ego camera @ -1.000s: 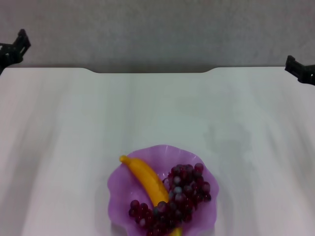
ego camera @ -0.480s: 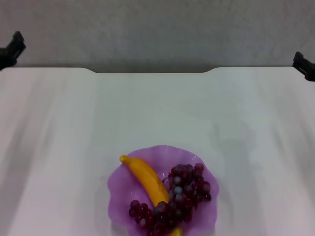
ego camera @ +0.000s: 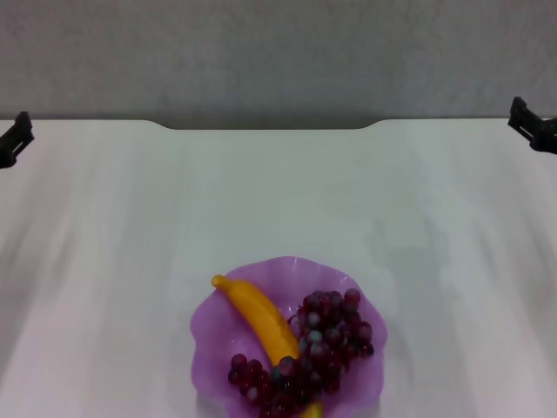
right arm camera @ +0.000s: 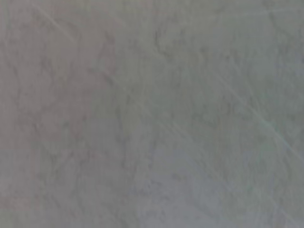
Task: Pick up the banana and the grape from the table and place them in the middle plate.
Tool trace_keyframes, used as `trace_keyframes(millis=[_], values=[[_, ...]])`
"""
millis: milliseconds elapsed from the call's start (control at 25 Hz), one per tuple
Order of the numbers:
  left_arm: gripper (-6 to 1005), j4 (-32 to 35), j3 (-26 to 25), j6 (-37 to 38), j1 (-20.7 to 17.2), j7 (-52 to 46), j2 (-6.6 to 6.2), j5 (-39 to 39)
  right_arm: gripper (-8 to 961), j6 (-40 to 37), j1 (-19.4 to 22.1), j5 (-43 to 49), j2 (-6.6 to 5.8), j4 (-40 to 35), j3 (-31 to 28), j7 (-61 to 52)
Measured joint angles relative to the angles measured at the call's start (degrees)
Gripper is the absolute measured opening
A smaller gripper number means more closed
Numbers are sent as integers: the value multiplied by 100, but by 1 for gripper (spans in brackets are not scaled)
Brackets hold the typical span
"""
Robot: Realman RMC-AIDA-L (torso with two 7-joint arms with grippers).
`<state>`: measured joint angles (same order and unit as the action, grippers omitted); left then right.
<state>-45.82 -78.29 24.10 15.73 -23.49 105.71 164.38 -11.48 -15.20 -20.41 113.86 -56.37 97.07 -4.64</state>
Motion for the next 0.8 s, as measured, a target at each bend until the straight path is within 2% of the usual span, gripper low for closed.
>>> trace_keyframes(millis=[240,800], values=[[758,93,65,-8,-58,121,-14,19,862,-19,-129,13,20,311,-35,-3],[758,100,86,-15,-68,151,38,24,863,-21,-94,28,57,290,-24,36]])
